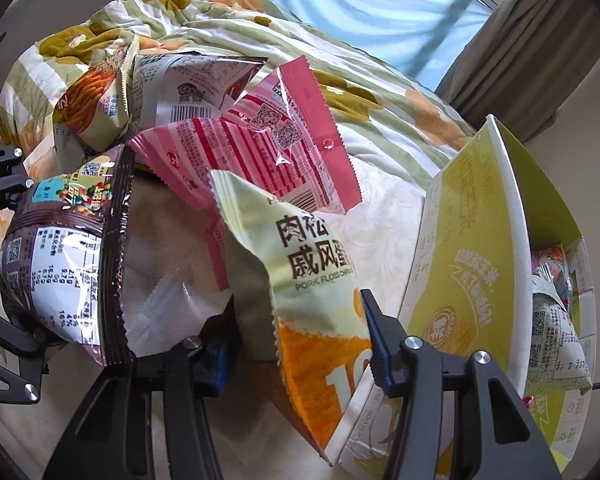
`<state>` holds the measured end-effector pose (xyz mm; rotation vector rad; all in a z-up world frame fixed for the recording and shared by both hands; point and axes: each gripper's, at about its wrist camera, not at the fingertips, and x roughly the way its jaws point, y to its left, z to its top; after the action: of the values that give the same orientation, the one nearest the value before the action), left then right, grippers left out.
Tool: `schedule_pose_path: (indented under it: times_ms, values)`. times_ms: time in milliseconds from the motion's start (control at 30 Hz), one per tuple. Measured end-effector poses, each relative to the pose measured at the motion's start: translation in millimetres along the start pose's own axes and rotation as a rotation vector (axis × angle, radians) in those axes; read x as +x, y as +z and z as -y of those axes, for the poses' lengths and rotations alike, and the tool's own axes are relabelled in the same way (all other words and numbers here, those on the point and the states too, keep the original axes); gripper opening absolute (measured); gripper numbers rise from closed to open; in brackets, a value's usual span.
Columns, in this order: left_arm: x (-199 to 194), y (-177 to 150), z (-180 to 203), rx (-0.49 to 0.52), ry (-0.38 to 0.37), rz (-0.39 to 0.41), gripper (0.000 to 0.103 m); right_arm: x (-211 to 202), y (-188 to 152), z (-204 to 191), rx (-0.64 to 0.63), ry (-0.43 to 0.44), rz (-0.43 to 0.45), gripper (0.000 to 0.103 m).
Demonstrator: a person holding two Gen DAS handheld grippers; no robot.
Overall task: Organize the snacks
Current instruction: 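Lift and carry both bags over the cardboard box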
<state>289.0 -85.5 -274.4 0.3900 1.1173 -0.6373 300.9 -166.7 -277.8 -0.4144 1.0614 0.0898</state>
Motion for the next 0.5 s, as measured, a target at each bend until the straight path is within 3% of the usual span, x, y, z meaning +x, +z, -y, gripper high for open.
schedule_pose_path:
  times_ms: [233, 500]
  values:
    - [-30, -6, -7, -0.022, 0.011, 0.049, 0.059, -34, -2, 8, 0.092, -0.006, 0.042, 0.048]
    - [-88, 3, -10, -0.013, 0.030, 0.167, 0.059, -107, 1, 17, 0.249, 0.018, 0.131, 0.048]
